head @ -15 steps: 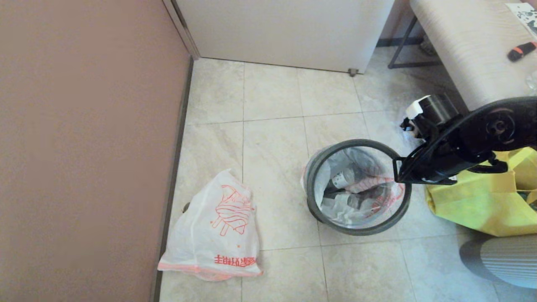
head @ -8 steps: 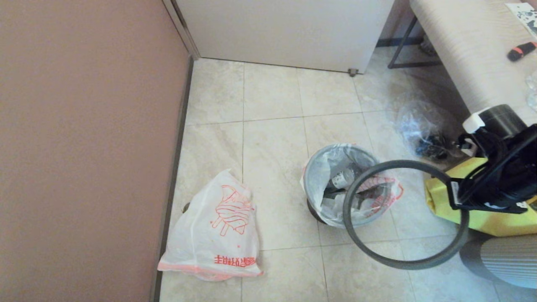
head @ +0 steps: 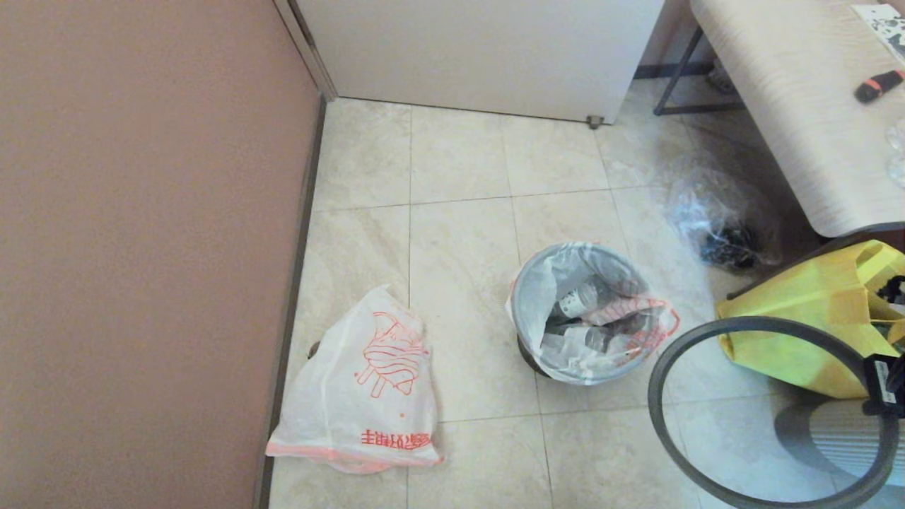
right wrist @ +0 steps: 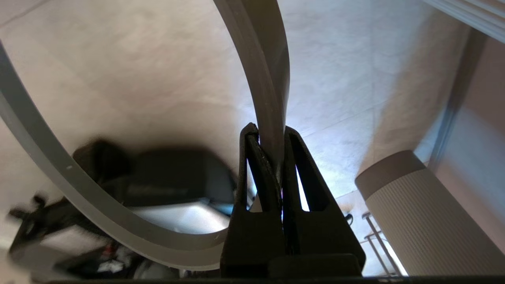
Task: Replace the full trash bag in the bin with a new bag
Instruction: Place the trash can ring on the floor
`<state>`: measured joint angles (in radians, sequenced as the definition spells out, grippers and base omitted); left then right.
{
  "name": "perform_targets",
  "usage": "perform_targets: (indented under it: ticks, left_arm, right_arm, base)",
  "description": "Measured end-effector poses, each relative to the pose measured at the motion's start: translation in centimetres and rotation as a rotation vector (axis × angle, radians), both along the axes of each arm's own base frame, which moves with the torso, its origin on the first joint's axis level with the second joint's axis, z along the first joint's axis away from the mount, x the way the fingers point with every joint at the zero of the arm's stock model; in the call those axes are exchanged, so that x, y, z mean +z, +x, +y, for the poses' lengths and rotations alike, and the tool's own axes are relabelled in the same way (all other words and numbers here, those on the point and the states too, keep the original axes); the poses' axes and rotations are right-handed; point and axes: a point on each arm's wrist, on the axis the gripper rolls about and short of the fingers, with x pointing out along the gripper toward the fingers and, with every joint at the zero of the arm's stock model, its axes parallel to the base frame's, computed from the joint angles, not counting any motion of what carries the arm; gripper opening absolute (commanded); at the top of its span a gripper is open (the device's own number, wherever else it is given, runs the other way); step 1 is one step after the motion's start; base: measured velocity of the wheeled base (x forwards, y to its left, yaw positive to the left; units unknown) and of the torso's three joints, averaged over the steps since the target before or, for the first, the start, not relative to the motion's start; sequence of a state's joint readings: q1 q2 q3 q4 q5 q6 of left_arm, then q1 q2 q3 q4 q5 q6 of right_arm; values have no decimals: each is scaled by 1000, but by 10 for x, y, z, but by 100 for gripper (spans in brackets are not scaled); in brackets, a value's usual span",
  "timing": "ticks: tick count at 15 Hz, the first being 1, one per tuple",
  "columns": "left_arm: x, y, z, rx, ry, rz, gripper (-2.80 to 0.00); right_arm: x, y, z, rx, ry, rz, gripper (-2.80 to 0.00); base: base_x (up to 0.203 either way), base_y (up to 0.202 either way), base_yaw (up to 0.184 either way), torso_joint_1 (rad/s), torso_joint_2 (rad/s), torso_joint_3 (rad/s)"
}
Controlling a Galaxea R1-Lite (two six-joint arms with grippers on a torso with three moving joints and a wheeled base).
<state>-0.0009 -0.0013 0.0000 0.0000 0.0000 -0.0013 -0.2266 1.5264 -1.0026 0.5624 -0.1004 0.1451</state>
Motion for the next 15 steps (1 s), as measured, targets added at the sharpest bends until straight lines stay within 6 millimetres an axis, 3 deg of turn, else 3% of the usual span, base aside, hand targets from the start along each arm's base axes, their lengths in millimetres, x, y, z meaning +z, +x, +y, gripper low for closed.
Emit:
perform_targets:
  ticks: [5, 8, 15]
  left_arm:
    - [0, 0, 0, 0, 0, 0, -280]
    - [0, 0, 0, 0, 0, 0, -280]
    - [0, 0, 0, 0, 0, 0, -280]
  right_arm:
    - [-50, 11, -22, 0, -22, 53, -280]
    - [-83, 31, -30, -2, -18, 74, -280]
    - [-182, 83, -42, 56, -32, 128, -280]
  base:
    - [0, 0, 0, 0, 0, 0]
    - [0, 0, 0, 0, 0, 0]
    - [0, 0, 0, 0, 0, 0]
